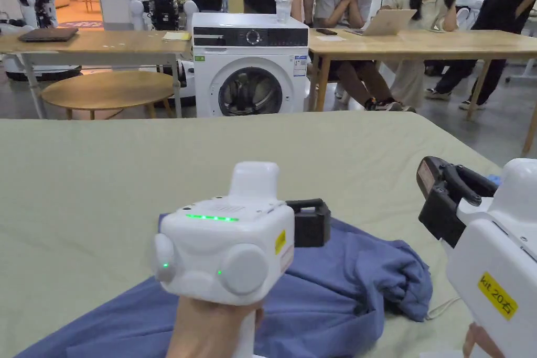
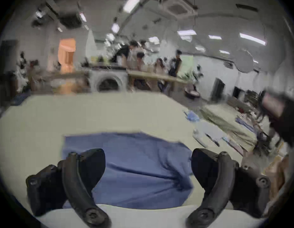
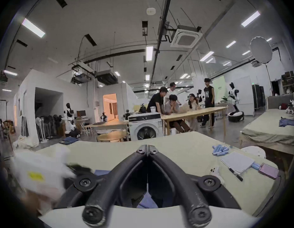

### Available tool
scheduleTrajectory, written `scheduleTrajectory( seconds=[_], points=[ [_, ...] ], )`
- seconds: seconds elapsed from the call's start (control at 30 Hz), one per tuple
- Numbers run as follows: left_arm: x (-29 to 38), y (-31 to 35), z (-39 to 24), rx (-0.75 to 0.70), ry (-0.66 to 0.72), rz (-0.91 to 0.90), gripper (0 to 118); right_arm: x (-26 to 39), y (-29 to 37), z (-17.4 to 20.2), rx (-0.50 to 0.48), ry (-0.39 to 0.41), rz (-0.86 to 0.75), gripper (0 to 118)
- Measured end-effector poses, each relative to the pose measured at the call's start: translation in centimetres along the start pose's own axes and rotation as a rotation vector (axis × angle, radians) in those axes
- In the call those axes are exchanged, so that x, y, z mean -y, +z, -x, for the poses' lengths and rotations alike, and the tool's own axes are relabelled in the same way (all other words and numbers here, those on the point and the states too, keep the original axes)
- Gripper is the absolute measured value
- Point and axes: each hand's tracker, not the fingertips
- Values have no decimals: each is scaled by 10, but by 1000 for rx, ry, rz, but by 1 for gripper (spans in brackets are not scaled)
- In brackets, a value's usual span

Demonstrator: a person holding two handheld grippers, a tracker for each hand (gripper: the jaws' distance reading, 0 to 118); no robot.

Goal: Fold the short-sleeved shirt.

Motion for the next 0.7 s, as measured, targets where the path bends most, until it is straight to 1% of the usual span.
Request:
scheduleTrajectory(
  seconds=[0.03, 0.07, 0.13, 0.17, 0.2, 0.23, 0.33, 0.5, 0.57, 0.63, 0.67, 0.7],
  points=[
    [-3, 23, 13, -35, -1, -43, 106, -1, 1, 4, -15, 5, -4, 0],
    [-5, 52, 31, -79, -11, -98, 100, -1, 3, 8, -32, 17, -10, 0],
    [0, 102, 55, -209, -5, -183, 62, 1, 5, 18, -50, 49, -12, 0],
    [4, 124, 64, -270, 4, -218, 40, 2, 6, 22, -61, 53, -12, 0],
    [13, 143, 72, -344, 8, -248, 11, 3, 8, 26, -79, 50, -6, 0],
    [21, 161, 81, -390, 7, -251, 0, 4, 9, 30, -101, 44, 2, 0],
    [37, 195, 96, -445, -25, -177, 0, 9, 12, 40, -130, 41, 11, 0],
    [62, 206, 116, -460, 30, -109, 0, 13, 10, 51, -154, 41, 31, 0],
    [68, 201, 128, -468, 75, -71, 0, 15, 10, 52, -158, 46, 39, 0],
    [77, 191, 148, -451, 173, -24, 0, 18, 8, 53, -160, 57, 53, 0],
    [80, 183, 159, -454, 222, 24, 9, 20, 7, 53, -161, 61, 62, 0],
    [82, 171, 173, -472, 258, 84, 47, 22, 5, 53, -163, 63, 72, 0]
  ],
)
